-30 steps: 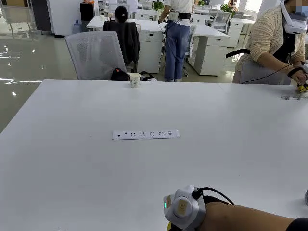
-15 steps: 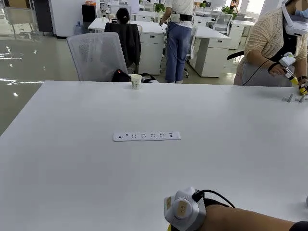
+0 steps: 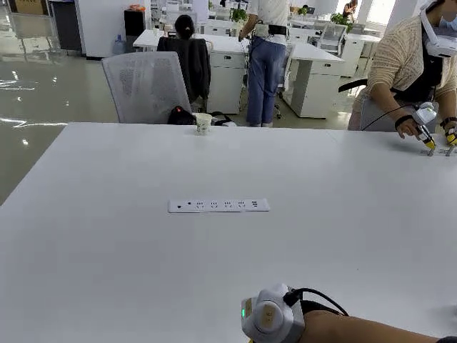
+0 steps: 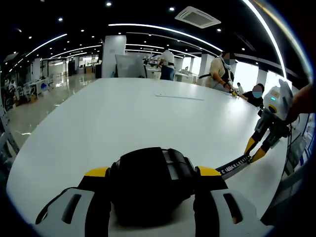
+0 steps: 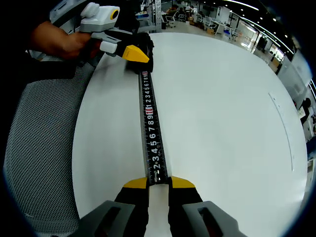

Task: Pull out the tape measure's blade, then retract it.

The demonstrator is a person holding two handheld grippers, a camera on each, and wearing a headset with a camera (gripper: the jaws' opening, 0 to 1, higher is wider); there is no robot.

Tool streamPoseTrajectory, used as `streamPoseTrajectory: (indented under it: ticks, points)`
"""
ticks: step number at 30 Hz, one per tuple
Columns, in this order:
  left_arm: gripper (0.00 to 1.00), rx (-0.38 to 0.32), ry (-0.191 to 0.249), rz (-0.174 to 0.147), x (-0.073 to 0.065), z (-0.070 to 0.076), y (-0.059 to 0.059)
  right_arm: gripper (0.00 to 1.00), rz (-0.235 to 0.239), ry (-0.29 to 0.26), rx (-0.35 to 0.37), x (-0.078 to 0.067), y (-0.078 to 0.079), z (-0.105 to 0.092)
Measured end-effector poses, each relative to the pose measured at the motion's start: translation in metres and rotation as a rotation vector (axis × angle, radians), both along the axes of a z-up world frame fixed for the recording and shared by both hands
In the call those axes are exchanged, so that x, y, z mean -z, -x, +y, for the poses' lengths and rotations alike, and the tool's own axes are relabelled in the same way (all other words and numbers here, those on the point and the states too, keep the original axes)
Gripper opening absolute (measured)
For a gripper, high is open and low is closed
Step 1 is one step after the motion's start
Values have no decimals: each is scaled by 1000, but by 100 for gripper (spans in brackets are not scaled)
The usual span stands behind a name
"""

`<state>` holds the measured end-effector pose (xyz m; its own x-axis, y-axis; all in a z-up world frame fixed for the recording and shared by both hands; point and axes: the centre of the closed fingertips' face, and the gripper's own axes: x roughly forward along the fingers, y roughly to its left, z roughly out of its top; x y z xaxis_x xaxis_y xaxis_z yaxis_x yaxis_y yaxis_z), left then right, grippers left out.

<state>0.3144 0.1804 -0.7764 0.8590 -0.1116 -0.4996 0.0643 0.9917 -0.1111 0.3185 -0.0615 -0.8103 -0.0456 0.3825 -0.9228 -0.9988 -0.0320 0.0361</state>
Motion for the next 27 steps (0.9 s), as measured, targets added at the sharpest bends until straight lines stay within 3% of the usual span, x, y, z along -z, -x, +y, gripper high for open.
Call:
streamPoseTrajectory:
  ticks: [27]
  points:
    - [63,3,0,5,1,0,0,11,0,-1,4,0,0,5]
